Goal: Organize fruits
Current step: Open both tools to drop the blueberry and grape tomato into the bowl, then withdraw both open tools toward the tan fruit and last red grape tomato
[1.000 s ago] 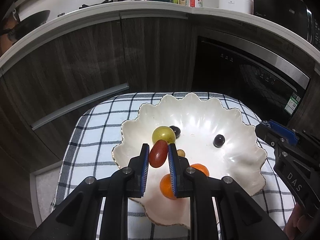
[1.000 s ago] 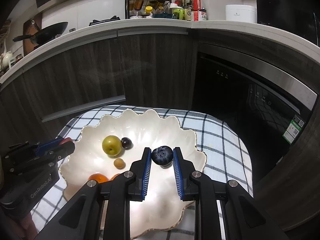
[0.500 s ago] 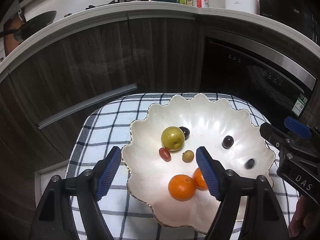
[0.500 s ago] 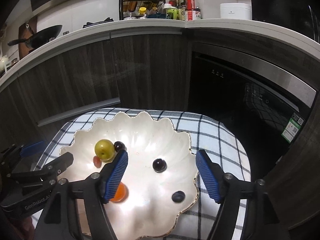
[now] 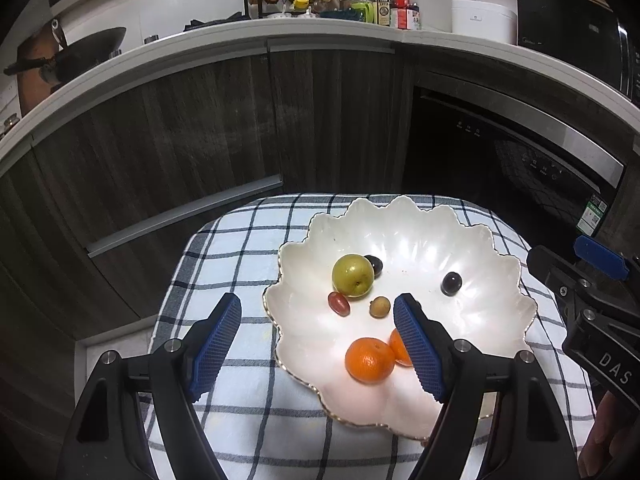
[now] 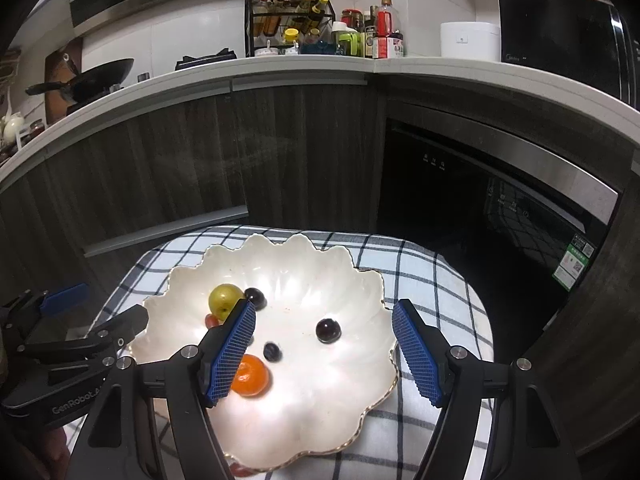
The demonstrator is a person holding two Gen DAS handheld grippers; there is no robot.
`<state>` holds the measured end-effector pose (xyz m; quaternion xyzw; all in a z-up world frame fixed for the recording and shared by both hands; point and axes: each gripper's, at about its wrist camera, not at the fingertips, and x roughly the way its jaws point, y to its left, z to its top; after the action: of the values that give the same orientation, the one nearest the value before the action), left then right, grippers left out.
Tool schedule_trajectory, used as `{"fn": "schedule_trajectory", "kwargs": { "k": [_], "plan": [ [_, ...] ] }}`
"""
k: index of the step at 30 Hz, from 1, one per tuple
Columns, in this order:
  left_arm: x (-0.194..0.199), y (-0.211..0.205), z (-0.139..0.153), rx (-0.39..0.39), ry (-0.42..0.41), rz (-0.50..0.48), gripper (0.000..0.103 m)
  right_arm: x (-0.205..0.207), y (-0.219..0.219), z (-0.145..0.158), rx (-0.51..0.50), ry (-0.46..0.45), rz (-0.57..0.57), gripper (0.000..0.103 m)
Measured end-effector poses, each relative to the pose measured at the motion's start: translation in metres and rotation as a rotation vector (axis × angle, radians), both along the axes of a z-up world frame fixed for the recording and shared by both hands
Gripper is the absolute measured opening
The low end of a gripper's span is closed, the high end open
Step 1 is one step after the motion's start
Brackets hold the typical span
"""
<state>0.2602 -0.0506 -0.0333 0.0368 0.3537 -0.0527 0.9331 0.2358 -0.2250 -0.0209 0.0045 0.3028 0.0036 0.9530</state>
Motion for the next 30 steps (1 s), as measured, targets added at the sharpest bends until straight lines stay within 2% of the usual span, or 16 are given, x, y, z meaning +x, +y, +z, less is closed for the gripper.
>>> {"fn": "schedule_trajectory", "kwargs": {
  "k": [15, 30],
  "plan": [
    [-0.037, 0.01, 0.015, -0.001, -0.035, 0.001, 0.079, -0.036, 0.006, 0.017, -0.01, -0.029, -0.008, 0.072],
    [-0.068, 0.024, 0.01, 0.02, -0.032, 0.009, 0.078, -0.064, 0.019, 0.017, -0.028, -0.051, -0.004, 0.072]
  ]
}}
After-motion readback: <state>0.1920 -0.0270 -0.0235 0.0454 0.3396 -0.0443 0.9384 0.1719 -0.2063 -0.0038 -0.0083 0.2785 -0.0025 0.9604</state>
